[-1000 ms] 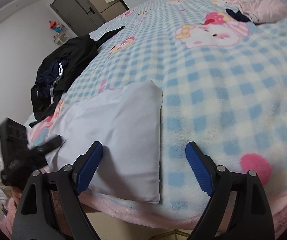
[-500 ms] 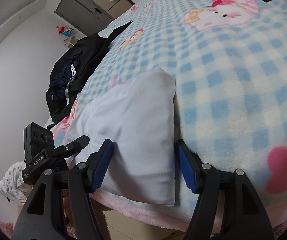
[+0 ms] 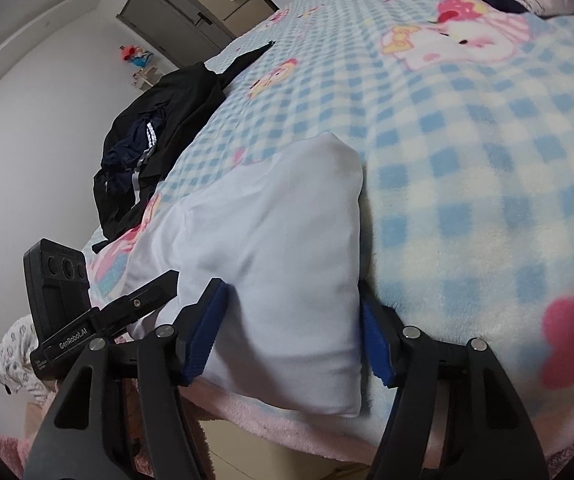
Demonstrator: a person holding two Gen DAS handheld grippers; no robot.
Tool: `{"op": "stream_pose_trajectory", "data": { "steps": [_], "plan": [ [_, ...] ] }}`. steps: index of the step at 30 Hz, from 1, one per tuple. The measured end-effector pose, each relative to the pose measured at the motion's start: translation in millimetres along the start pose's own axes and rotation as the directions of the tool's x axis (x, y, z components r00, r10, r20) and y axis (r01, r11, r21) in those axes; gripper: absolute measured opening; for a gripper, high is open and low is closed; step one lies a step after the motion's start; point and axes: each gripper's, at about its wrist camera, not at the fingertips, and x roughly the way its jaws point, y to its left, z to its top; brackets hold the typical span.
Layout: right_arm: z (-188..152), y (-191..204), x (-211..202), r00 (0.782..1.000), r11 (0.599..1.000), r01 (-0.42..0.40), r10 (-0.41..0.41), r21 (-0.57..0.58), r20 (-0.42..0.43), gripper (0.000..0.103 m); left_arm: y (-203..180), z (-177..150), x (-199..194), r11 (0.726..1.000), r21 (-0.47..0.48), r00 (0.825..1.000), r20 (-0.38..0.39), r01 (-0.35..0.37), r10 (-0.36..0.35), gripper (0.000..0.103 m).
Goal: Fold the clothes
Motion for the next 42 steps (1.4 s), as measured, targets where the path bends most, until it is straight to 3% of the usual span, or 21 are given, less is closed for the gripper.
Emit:
{"op": "stream_pose_trajectory", "data": {
  "steps": [3, 7, 8, 10, 14, 19, 22, 25, 30, 33, 37, 42],
  "plan": [
    [1, -5, 8, 1.000, 0.999, 0.009, -0.009, 0.038, -0.007, 0.076, 3, 1, 6, 1.000, -0.018, 1.000, -0.021, 0.006, -0.006, 0.070],
    [0, 5, 14, 0.999, 0.999, 0.035, -0.035, 0.015, 0.003, 0.081, -7, -2, 10, 0.999, 0.020, 0.999, -0.013, -0.035, 0.035, 0.065],
    [-1, 8, 14, 0.999, 0.999, 0.042, -0.042, -0.001, 0.008, 0.073, -13, -4, 8, 0.998, 0.042, 0.999, 0.001, -0.054, 0.054, 0.063],
    [-1, 13, 10, 0.998, 0.998, 0.053, -0.053, -0.024, 0.019, 0.069, -23, -7, 3, 0.994, 0.077, 0.997, 0.030, -0.078, 0.076, 0.054],
    [1, 17, -3, 0.997, 0.999, 0.047, -0.045, -0.026, 0.055, 0.054, -29, -5, -7, 0.995, 0.072, 0.996, 0.063, -0.067, 0.063, 0.048],
    [5, 24, -9, 0.995, 0.996, 0.067, -0.063, -0.053, 0.071, 0.049, -30, -3, -6, 0.993, 0.084, 0.996, 0.053, -0.080, 0.075, 0.048],
    [5, 15, 9, 0.998, 0.998, 0.061, -0.061, -0.036, -0.016, 0.073, -23, -1, 0, 0.996, 0.055, 0.998, 0.016, -0.067, 0.067, 0.062],
    [2, 7, 22, 0.998, 0.999, 0.032, -0.034, -0.038, -0.046, 0.077, -16, 1, 6, 0.998, 0.025, 0.998, -0.020, -0.056, 0.057, 0.064],
    [4, 19, 11, 0.999, 0.997, 0.040, -0.040, -0.064, 0.003, 0.058, -29, 3, 7, 0.998, 0.038, 0.998, -0.045, -0.052, 0.054, 0.048],
    [11, 17, -3, 1.000, 1.000, -0.002, 0.002, 0.000, 0.021, 0.048, -47, 7, 2, 0.998, 0.062, 0.998, -0.054, -0.030, 0.033, 0.048],
    [23, 11, -31, 0.995, 0.991, -0.076, 0.069, 0.107, 0.069, 0.045, -72, 13, -4, 0.996, 0.094, 0.998, -0.066, 0.000, 0.006, 0.047],
    [38, 9, -64, 0.995, 0.997, -0.027, 0.020, 0.072, 0.098, 0.045, -108, 23, 16, 0.993, 0.114, 0.996, -0.084, 0.030, -0.020, 0.047]
  ]
}}
